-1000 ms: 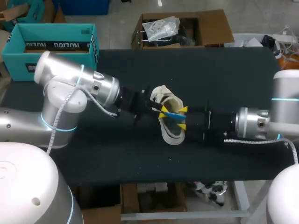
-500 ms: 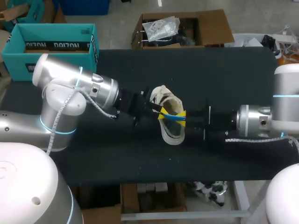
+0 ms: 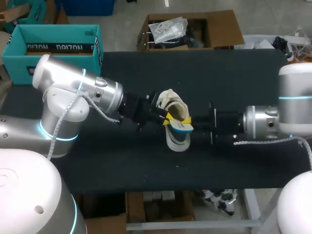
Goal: Open the shoe tongue, take the insole out of the shoe, put the insole back into the shoe, and pack the shoe into the shoebox
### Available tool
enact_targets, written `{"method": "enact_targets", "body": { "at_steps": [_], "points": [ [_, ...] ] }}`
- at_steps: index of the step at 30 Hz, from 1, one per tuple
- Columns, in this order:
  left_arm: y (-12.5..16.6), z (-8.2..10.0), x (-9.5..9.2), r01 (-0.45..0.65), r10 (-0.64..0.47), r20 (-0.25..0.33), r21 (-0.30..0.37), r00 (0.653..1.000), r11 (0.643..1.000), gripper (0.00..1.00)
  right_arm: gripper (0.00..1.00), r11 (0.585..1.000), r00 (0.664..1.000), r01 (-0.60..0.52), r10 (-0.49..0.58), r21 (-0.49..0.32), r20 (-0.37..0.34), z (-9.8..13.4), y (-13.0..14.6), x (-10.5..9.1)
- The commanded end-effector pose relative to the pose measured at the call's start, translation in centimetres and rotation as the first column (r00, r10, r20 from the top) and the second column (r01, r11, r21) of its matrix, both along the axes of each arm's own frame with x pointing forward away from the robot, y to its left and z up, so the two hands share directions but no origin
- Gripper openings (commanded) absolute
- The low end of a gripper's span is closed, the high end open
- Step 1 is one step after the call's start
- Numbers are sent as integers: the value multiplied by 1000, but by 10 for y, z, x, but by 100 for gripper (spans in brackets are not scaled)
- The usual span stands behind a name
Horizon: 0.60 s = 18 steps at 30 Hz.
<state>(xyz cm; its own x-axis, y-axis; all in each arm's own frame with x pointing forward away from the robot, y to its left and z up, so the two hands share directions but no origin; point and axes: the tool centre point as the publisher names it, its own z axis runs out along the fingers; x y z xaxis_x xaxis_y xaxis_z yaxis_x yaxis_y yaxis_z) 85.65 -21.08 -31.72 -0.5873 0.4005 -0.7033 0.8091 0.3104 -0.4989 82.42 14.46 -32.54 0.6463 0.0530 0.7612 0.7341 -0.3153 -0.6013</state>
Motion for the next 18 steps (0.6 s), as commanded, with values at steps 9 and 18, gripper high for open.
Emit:
{"method": "enact_targets", "body": {
  "at_steps": [9,18],
  "points": [
    [-3,-25,22,-34,35,-47,19,998,999,0,0,999,999,11,-13,-42,-39,-33,10,20],
    [-4,-25,18,-31,31,-45,7,998,1000,24,0,998,998,37,-40,-55,-42,-36,6,26]
  ]
}}
